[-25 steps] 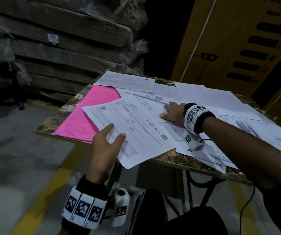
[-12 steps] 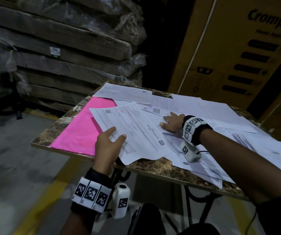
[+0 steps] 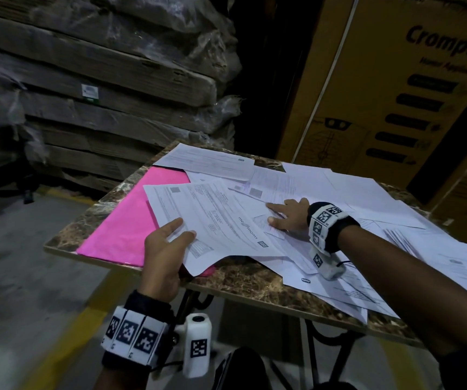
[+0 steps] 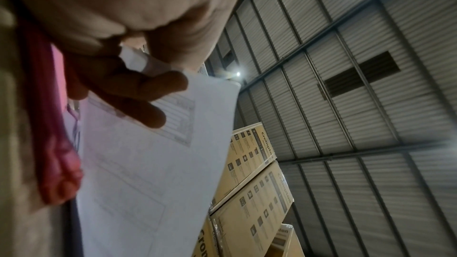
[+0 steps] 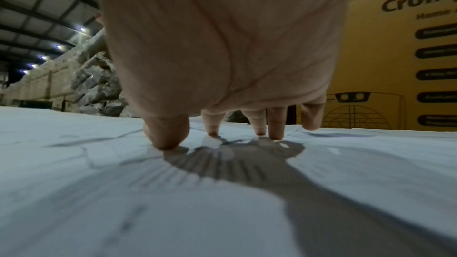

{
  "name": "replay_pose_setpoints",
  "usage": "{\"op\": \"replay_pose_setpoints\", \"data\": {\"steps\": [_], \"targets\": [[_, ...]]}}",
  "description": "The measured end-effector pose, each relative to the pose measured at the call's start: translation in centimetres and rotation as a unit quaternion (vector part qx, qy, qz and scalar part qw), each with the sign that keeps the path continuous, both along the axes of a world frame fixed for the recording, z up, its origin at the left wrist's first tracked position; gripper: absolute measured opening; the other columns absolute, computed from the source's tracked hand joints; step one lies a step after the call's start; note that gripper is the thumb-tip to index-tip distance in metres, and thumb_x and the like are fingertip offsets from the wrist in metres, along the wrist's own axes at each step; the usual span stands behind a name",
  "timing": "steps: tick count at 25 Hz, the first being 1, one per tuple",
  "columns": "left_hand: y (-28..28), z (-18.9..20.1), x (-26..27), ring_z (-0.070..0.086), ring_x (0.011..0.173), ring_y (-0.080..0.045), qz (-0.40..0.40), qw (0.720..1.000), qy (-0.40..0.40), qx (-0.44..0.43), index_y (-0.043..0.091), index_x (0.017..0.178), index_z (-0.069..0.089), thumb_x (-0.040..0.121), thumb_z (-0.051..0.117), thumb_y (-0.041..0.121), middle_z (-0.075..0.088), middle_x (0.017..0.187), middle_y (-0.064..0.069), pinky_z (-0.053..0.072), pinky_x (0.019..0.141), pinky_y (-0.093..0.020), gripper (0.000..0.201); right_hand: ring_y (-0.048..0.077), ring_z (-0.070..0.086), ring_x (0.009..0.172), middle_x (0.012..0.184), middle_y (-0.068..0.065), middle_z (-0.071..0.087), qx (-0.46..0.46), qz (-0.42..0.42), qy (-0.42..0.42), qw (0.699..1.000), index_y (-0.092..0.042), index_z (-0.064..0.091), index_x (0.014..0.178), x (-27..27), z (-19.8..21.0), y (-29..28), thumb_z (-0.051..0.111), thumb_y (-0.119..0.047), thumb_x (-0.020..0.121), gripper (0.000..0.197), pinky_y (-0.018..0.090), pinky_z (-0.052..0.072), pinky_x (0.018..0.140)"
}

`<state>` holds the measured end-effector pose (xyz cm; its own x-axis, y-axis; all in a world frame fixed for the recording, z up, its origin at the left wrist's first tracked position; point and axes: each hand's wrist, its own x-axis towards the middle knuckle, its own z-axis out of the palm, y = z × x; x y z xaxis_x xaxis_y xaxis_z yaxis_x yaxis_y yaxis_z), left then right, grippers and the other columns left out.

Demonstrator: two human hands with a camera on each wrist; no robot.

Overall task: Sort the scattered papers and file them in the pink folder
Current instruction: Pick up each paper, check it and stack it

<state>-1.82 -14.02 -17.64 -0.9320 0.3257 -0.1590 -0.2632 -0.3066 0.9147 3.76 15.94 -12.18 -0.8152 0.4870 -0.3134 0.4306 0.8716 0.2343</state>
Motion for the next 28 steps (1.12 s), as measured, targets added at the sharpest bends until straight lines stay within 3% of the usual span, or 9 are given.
{"op": "replay_pose_setpoints", "data": {"steps": [3,6,8,10,14,19,21,25,28], "targets": [[-0.1,0.1,0.0,0.070,0.097,-0.030,-0.008,1.000,-0.023,0.010,0.006,0.137,0.055,0.090,0.066,-0.004,0.064,0.127,-0.014,0.061,0.075,-0.041,0.050,0.043,0.022,0.141,0.160,0.016,0.023,-0.007,-0.022,0.017,1.000,-0.047,0.003,0.154,-0.6,-0.5,0.4,0.010,-0.077,0.090,0.071,0.058,0.023,0.114],[-0.5,0.3,-0.1,0.073,0.087,-0.029,-0.016,0.998,-0.048,0.025,0.007,0.134,0.058,0.089,0.066,-0.005,0.070,0.115,-0.014,0.061,0.057,-0.034,0.047,0.041,0.029,0.136,0.153,0.016,0.032,0.003,0.001,0.027,1.000,-0.040,0.005,0.155,-0.7,-0.7,0.4,0.006,-0.069,0.094,0.068,0.059,0.027,0.110],[-0.5,0.5,-0.1,0.073,0.085,-0.027,-0.015,0.998,-0.054,0.032,0.008,0.133,0.059,0.089,0.066,-0.006,0.070,0.113,-0.014,0.058,0.053,-0.030,0.047,0.038,0.031,0.137,0.151,0.015,0.035,0.011,0.037,0.013,0.999,-0.034,0.008,0.158,-0.6,-0.4,0.2,0.012,-0.058,0.102,0.061,0.052,0.026,0.112],[-0.4,0.4,-0.1,0.072,0.086,-0.027,-0.007,0.998,-0.052,0.029,0.007,0.134,0.058,0.089,0.066,-0.006,0.069,0.118,-0.015,0.060,0.054,-0.031,0.048,0.035,0.024,0.145,0.157,0.019,0.026,-0.029,0.054,0.005,0.998,-0.029,0.014,0.158,-0.6,0.0,-0.1,0.017,-0.051,0.105,0.058,0.047,0.021,0.114],[-0.1,0.2,0.0,0.071,0.091,-0.025,0.002,0.999,-0.041,0.029,0.006,0.136,0.056,0.089,0.066,-0.006,0.066,0.124,-0.013,0.062,0.062,-0.032,0.050,0.034,0.007,0.152,0.164,0.019,0.000,-0.056,0.041,-0.003,0.998,-0.021,0.015,0.159,-0.5,0.4,-0.4,0.012,-0.056,0.103,0.066,0.048,0.011,0.120],[-0.1,0.1,-0.1,0.071,0.091,-0.024,0.006,0.999,-0.034,0.025,0.008,0.138,0.054,0.090,0.066,-0.004,0.065,0.124,-0.013,0.061,0.060,-0.031,0.050,0.038,0.031,0.141,0.158,0.018,0.027,-0.018,0.071,-0.024,0.997,-0.004,0.030,0.149,0.1,1.0,-2.1,0.020,-0.048,0.106,0.062,0.046,0.028,0.110],[-0.1,0.1,0.1,0.070,0.095,-0.024,0.005,1.000,-0.016,0.018,0.009,0.139,0.053,0.091,0.066,-0.003,0.064,0.126,-0.011,0.061,0.064,-0.032,0.052,0.037,0.041,0.129,0.144,0.016,0.043,-0.033,0.069,0.013,0.997,-0.007,0.039,0.138,1.1,1.2,-2.4,0.026,-0.047,0.106,0.053,0.049,0.034,0.102],[-0.1,-0.7,0.3,0.061,0.114,-0.026,0.007,0.999,0.046,-0.013,0.008,0.143,0.051,0.091,0.066,-0.001,0.057,0.137,-0.006,0.056,0.090,-0.038,0.055,0.034,0.047,0.121,0.127,0.010,0.057,-0.049,0.098,0.142,0.984,-0.014,0.038,0.144,4.5,2.6,-3.6,0.032,-0.034,0.107,0.042,0.046,0.036,0.097],[-0.2,-0.9,0.4,0.060,0.117,-0.026,0.003,0.997,0.072,-0.029,0.010,0.143,0.051,0.091,0.067,0.001,0.057,0.138,-0.005,0.052,0.099,-0.047,0.055,0.030,0.051,0.128,0.137,0.009,0.059,-0.123,0.125,0.296,0.939,-0.013,0.047,0.146,7.3,3.1,-4.2,0.045,-0.020,0.105,0.041,0.045,0.042,0.104]]}}
